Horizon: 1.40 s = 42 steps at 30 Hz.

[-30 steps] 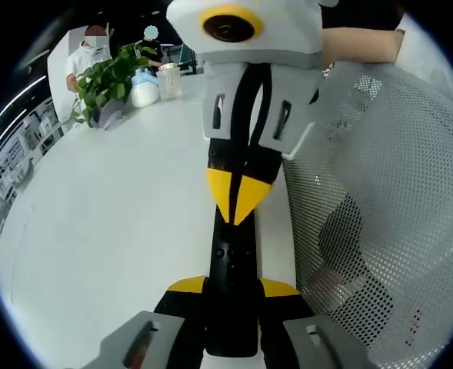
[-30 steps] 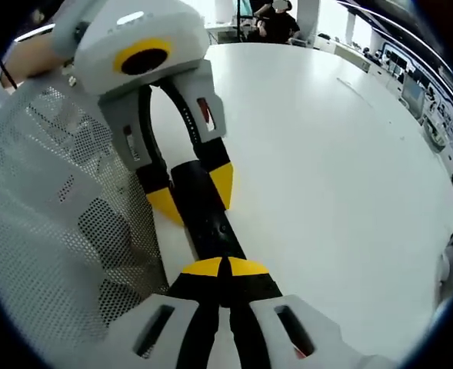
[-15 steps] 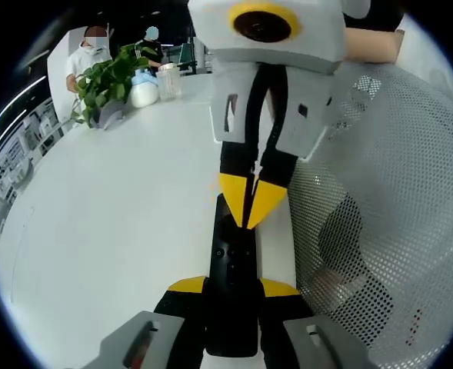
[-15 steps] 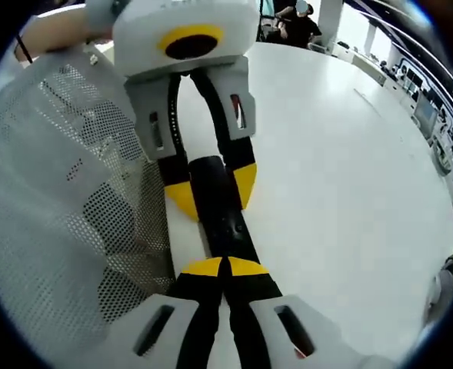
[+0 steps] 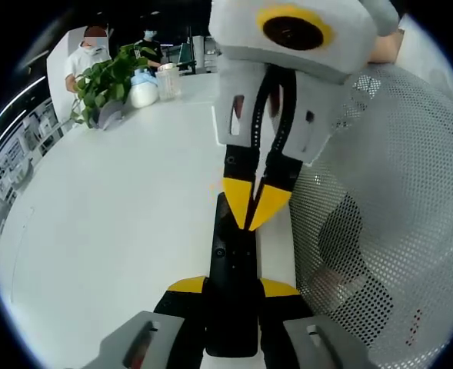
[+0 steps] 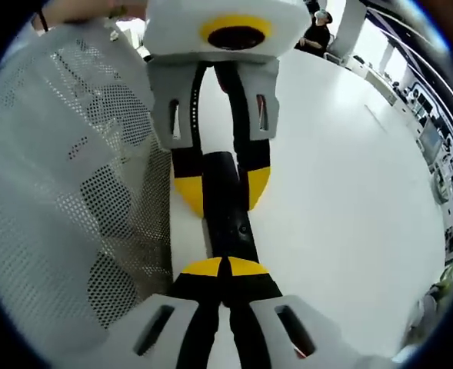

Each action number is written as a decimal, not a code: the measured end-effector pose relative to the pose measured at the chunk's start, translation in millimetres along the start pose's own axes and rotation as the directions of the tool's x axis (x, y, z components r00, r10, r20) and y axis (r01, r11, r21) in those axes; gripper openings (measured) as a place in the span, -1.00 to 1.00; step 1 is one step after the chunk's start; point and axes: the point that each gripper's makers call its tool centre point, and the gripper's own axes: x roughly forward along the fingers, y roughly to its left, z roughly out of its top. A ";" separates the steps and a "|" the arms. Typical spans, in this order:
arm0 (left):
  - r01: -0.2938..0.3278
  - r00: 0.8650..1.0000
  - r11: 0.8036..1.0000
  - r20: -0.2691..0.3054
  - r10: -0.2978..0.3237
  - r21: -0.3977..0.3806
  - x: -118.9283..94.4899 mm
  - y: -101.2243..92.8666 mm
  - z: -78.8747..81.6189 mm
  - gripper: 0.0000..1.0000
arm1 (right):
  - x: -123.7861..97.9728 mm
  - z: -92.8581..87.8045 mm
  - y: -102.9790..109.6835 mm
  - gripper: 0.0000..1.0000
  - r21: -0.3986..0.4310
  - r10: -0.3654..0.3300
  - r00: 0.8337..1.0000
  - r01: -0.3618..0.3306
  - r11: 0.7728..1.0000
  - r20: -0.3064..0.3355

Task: Press the specified remote control buttons in sequence, fully releasing each button before pressing the next.

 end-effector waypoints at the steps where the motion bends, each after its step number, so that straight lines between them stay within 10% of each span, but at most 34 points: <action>1: 0.000 1.000 1.000 0.000 0.000 0.000 0.1 0.1 -0.1 -0.51 | 0.2 0.2 0.3 -1.00 -0.017 -0.003 1.000 0.003 1.000 -0.005; 17: 0.001 1.000 1.000 -0.002 -0.001 0.004 0.4 0.1 -0.3 -0.51 | 1.4 -0.8 -1.6 -1.00 0.047 0.010 1.000 -0.011 0.999 0.021; 24: 0.000 1.000 1.000 -0.002 0.000 0.003 0.3 0.1 -0.1 -0.51 | -0.4 -0.3 -4.7 -1.00 0.310 0.055 0.995 -0.078 0.948 0.082; 42: 0.000 1.000 1.000 0.001 0.000 0.002 0.7 0.1 -0.4 -0.51 | 0.8 0.7 -22.0 -1.00 0.293 -0.032 0.998 0.013 0.956 0.062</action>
